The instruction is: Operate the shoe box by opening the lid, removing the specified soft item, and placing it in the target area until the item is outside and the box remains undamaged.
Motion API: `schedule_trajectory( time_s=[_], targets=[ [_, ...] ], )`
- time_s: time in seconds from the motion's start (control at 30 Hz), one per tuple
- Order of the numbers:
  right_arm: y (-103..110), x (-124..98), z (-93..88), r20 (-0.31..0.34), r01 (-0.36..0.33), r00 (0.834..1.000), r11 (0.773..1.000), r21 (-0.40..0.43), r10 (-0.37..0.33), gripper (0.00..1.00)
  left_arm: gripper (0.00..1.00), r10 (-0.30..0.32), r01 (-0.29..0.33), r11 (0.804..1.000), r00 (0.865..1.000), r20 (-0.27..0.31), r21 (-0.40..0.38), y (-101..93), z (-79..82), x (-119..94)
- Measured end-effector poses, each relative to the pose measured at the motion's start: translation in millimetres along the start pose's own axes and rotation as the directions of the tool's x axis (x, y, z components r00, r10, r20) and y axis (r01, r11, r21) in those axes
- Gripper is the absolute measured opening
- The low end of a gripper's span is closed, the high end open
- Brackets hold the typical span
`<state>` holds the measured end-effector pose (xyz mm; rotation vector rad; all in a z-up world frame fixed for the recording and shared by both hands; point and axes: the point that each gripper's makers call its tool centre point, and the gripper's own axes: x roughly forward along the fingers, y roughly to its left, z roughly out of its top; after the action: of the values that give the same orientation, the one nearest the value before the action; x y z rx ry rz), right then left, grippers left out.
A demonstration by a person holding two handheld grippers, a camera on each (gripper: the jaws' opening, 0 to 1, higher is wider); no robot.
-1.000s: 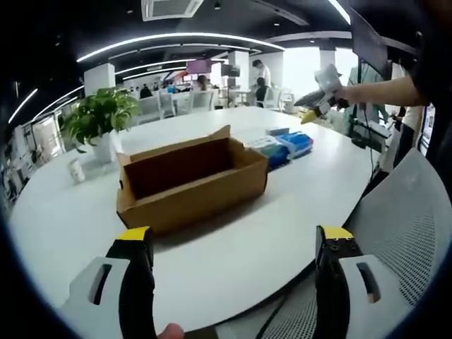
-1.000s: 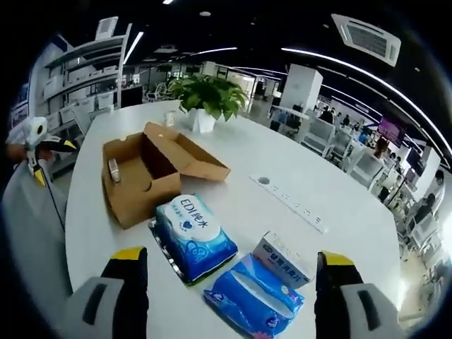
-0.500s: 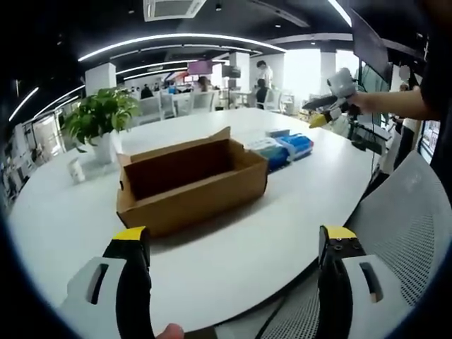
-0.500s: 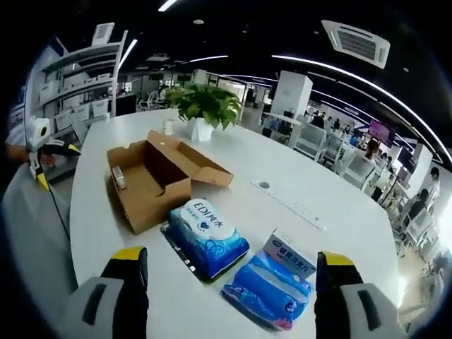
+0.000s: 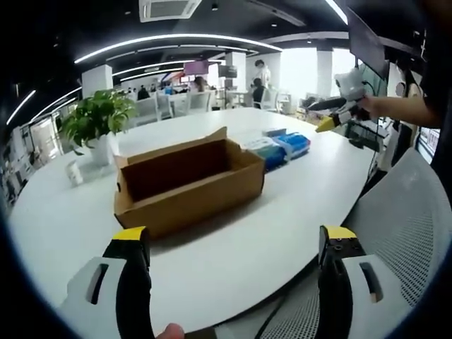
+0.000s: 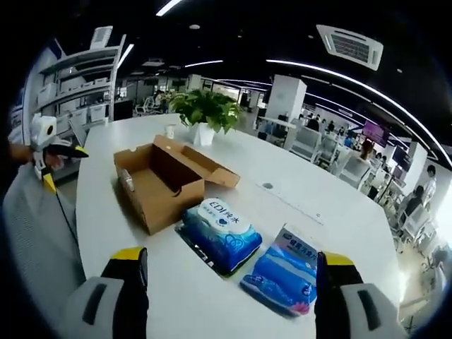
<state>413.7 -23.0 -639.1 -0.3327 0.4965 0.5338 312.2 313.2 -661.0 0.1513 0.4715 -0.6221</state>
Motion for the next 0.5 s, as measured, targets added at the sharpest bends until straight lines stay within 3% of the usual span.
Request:
schedule_trajectory(
  time_s=[0.1, 0.23, 0.5],
  targets=[
    [5.1, -1.9, -0.9, 0.023, -0.003, 1.000, 0.999, 0.052, 0.001, 0.99, 0.99, -0.002, 0.002, 1.000, 1.000, 0.000, 0.000, 0.0, 0.2, 0.1],
    [15.2, -5.3, -6.5, 0.011, 0.001, 1.000, 0.999, 0.042, -0.002, 0.99, 0.99, 0.005, -0.005, 1.000, 1.000, 0.000, 0.001, 1.3, 0.5, -0.5],
    [19.0, -24.0, -8.0, 0.042, 0.041, 0.998, 0.994, 0.101, -0.046, 0.99, 0.99, 0.006, -0.006, 1.000, 1.000, -0.006, 0.001, 2.7, 1.9, -0.5]
  ],
)
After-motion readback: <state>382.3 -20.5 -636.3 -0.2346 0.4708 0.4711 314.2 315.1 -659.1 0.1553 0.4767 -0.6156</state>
